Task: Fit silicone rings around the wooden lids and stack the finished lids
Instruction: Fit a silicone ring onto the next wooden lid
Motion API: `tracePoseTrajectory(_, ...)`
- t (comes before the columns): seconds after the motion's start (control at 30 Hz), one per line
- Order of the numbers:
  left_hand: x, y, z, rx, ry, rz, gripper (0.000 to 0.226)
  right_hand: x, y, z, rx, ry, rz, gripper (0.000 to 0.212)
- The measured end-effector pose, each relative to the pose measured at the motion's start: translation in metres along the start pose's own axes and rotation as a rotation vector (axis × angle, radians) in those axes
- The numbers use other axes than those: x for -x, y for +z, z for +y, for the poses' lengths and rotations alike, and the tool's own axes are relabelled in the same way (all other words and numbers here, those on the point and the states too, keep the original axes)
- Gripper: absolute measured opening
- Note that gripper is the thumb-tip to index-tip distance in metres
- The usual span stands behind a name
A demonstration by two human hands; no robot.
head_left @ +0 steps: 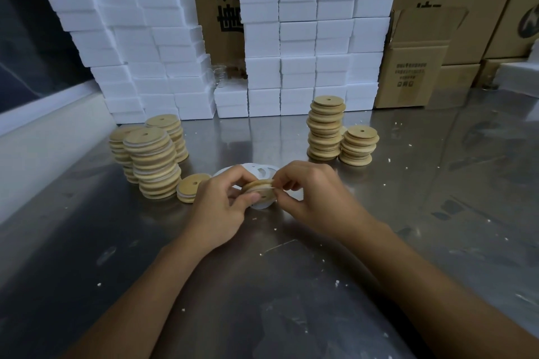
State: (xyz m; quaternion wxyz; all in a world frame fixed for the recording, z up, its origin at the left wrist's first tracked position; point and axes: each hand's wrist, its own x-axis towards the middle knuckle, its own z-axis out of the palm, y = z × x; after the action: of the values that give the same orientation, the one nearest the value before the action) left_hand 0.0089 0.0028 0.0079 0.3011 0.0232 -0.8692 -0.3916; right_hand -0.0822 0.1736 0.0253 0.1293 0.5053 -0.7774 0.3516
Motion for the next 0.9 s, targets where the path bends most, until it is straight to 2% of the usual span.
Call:
tracePoseTrajectory(0.17, -0.0001, -0.0015, -0.0013, 0.072, -0.034, -0.012, 0.034, -0.0002, -0.0011, -0.0015, 0.015, 0.046, 0.003, 0.015)
tracePoseTrajectory(0.37, 0.0000, -0.0029, -0.0008, 0.140, -0.057, -0.042, 0.030, -0.0005, -0.0021, -0.0035, 0.018, 0.069, -0.001, 0.017)
tracePoseTrajectory(0.5, -0.0003, -0.0037, -0.0032, 0.170, -0.089, -0.040, 0.026, 0.0022, -0.0007, -0.0043, -0.011, 0.096, -0.017, 0.028)
tracePoseTrajectory(0.67, 0.0001, -0.0024, -0.0061, 0.162, -0.093, -0.039, 0.029, 0.0047, 0.0017, 0.0014, -0.123, 0.122, 0.022, 0.010)
tracePoseTrajectory(0.9, -0.0012, -0.0051, -0.0091, 0.044, -0.059, -0.013, 0.034, 0.0031, 0.0008, 0.0040, -0.162, 0.159, 0.007, 0.012)
